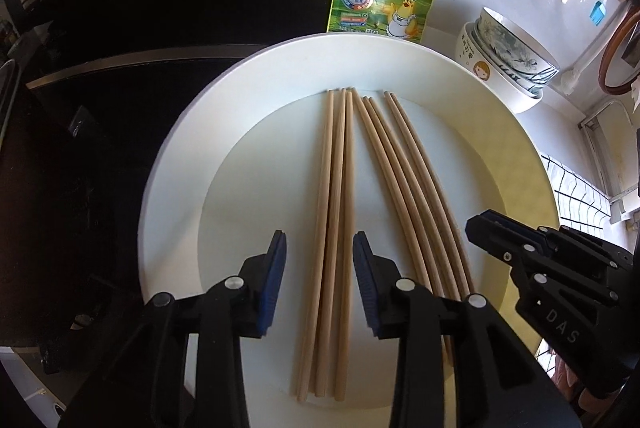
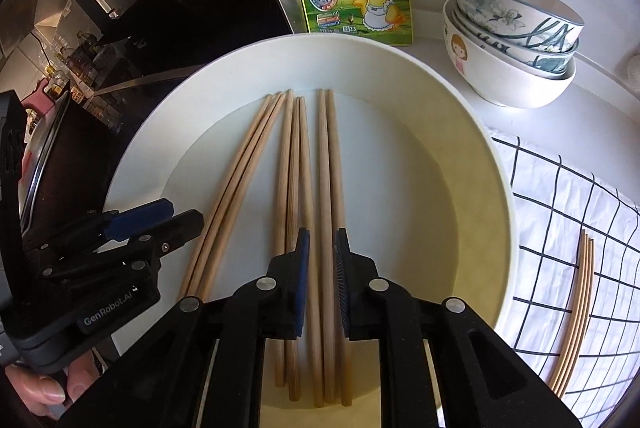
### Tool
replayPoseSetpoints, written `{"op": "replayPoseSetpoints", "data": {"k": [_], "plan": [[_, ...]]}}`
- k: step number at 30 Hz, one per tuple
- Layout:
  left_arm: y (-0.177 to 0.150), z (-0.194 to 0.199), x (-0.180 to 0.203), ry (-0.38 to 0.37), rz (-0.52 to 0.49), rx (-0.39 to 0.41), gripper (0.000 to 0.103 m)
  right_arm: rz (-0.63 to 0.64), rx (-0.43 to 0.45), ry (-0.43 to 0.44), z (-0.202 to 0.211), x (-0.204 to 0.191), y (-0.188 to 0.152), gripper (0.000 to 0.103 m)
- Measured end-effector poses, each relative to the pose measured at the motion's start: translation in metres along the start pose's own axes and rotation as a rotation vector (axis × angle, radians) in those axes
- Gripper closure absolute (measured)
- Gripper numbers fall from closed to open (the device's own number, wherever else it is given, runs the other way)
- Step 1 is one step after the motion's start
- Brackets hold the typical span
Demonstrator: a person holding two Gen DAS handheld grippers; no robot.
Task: Organize utensils
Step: 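Lower both chopsticks into the basin and open both tools, then withdraw both open tools from the basin back over the chopstick row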
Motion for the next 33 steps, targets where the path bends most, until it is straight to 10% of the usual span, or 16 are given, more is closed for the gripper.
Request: {"op": "replayPoseSetpoints", "data": {"k": [33], "plan": [[-0.025, 0.078, 0.029, -0.002, 0.000, 0.097, 0.053, -0.016, 0.210, -0.031, 0.121, 0.034, -0.031, 0.074]]}}
Point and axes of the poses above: each gripper's, at about its wrist camera, not at the fingertips, and z roughly against the way its jaws point, x to its right, y to its top, the point moved 7 cm from there along -z, roughly the way its jaws point, and after that the axes turned 15 degrees about y, right-handed, at the moved point
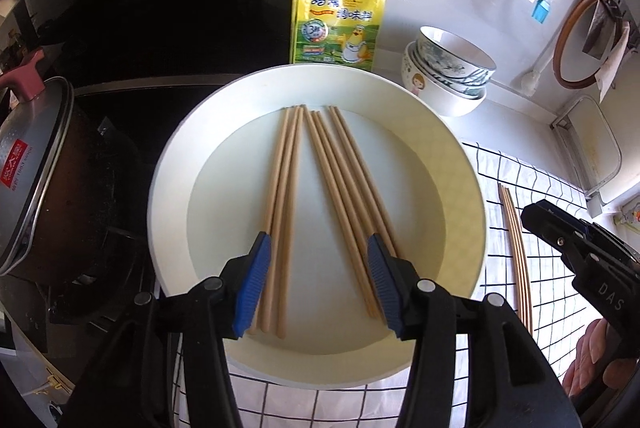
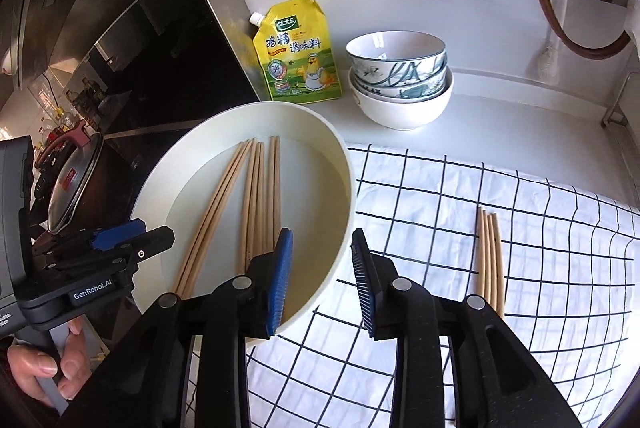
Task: Organize utensils
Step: 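Withdraw both open tools from the basin back over the chopstick row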
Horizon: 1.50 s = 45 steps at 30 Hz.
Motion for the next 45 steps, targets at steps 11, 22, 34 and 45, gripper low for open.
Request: {"op": "replayPoseSetpoints", "data": {"k": [11, 22, 34, 45], "plan": [[-0.011, 0.008, 0.031, 0.023, -0.048, 0.008, 0.049, -0.082, 0.062, -0.038, 0.046, 0.050, -0.025, 0.070], [-0.027, 0.018, 0.096, -0.010, -0.083, 0.006, 0.049, -0.134, 0.018, -0.074, 0.064, 0.105, -0.061, 0.070], [-0.050, 0.031, 0.167, -0.054, -0.150, 0.002, 0.049, -0.177, -0.036, -0.107, 0.069, 0.158, -0.097, 0.070], [-0.062, 0.021, 0.194, -0.054, -0.177, -0.001, 0.049, -0.136, -0.100, -0.100, 0.043, 0.164, -0.116, 0.070]]}}
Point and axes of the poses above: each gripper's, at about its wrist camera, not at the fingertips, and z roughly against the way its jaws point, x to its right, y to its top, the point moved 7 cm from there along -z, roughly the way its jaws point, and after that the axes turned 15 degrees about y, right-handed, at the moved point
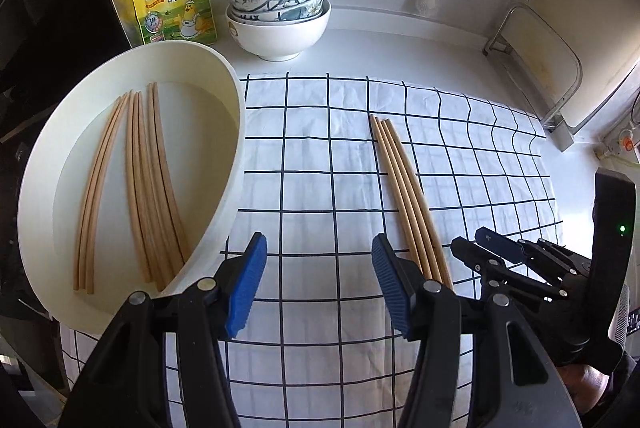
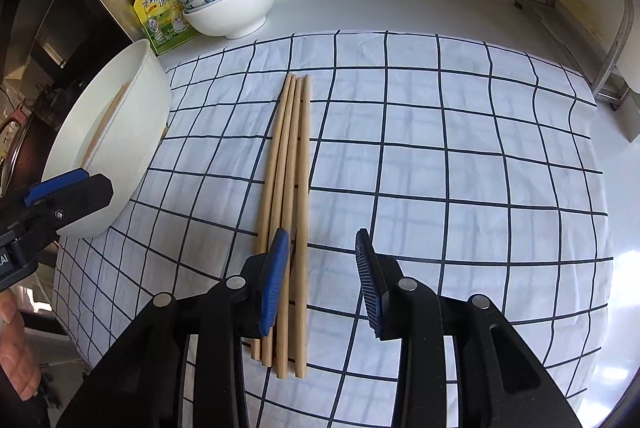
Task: Organize utensils
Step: 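Withdraw both open tools from the basin back over the chopstick row, then position both tools above separate chopsticks in the row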
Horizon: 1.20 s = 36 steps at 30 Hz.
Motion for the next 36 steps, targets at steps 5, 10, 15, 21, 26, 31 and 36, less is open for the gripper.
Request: {"op": "replayPoseSetpoints", "data": {"k": [5, 10, 15, 21, 26, 31, 36], "plan": [[-0.004, -0.004, 0.005, 0.006, -0.008, -0.005, 0.049, 0.010, -0.016, -0.008, -0.009, 0.001, -0.003, 0.070], [-0.010, -0.006, 0.011, -0.002, -0.016, -0.014, 0.049, 0.026, -0.019, -0.020, -0.015, -0.001, -0.004, 0.070], [-0.023, -0.012, 0.009, -0.006, 0.003, -0.052, 0.049, 0.055, -0.032, -0.061, -0.020, -0.002, -0.009, 0.070], [-0.031, -0.014, 0.011, -0.005, -0.004, -0.062, 0.049, 0.055, -0.023, -0.062, -0.019, 0.000, -0.010, 0.070], [-0.033, -0.016, 0.021, -0.019, -0.015, -0.061, 0.046, 0.044, -0.013, -0.067, -0.014, 0.007, -0.010, 0.070], [-0.032, -0.023, 0.036, -0.041, -0.008, -0.060, 0.046, 0.028, -0.006, -0.072, -0.007, 0.020, -0.010, 0.070], [-0.030, -0.034, 0.052, -0.050, -0.021, -0.054, 0.046, 0.016, 0.005, -0.089, 0.000, 0.033, -0.009, 0.070]]}}
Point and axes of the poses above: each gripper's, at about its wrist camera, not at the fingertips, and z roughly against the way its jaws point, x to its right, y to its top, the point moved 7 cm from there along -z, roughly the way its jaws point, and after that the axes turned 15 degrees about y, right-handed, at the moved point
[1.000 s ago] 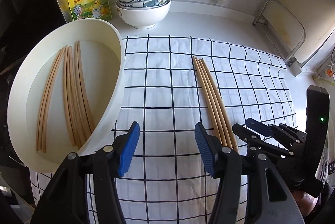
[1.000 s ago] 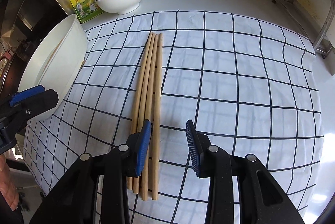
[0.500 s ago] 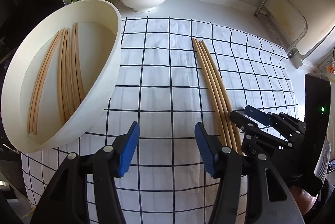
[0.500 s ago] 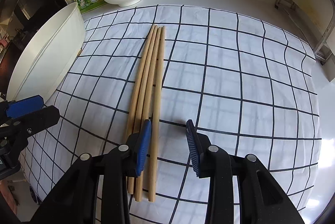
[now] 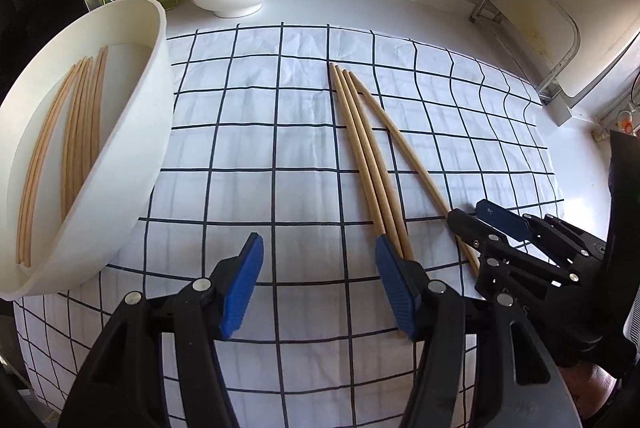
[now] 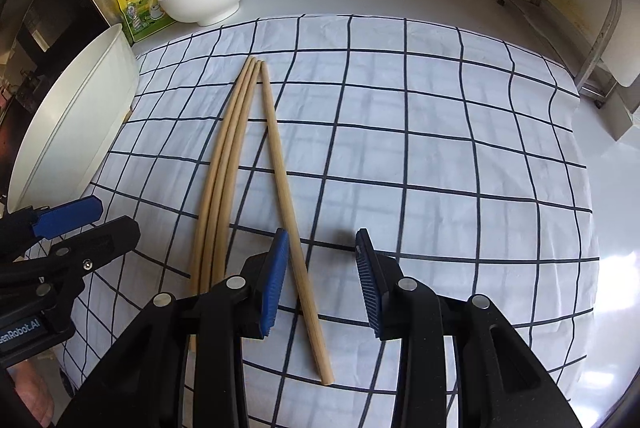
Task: Organize utensils
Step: 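Position both tools above separate chopsticks in the row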
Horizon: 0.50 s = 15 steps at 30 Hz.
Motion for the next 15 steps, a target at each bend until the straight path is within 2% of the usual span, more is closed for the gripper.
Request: {"op": "replayPoseSetpoints", "data": {"k": [4, 8, 15], "plan": [[0.002, -0.011, 0.011, -0.005, -0.006, -0.004, 0.046, -0.007, 0.006, -0.005, 0.004, 0.009, 0.001, 0.070], [0.003, -0.018, 0.018, 0.011, -0.017, -0.006, 0.046, -0.005, 0.038, 0.067, 0.014, 0.006, 0.003, 0.070], [0.003, -0.025, 0.025, 0.026, -0.028, -0.010, 0.046, 0.006, 0.049, 0.061, 0.019, 0.006, 0.003, 0.068]]}}
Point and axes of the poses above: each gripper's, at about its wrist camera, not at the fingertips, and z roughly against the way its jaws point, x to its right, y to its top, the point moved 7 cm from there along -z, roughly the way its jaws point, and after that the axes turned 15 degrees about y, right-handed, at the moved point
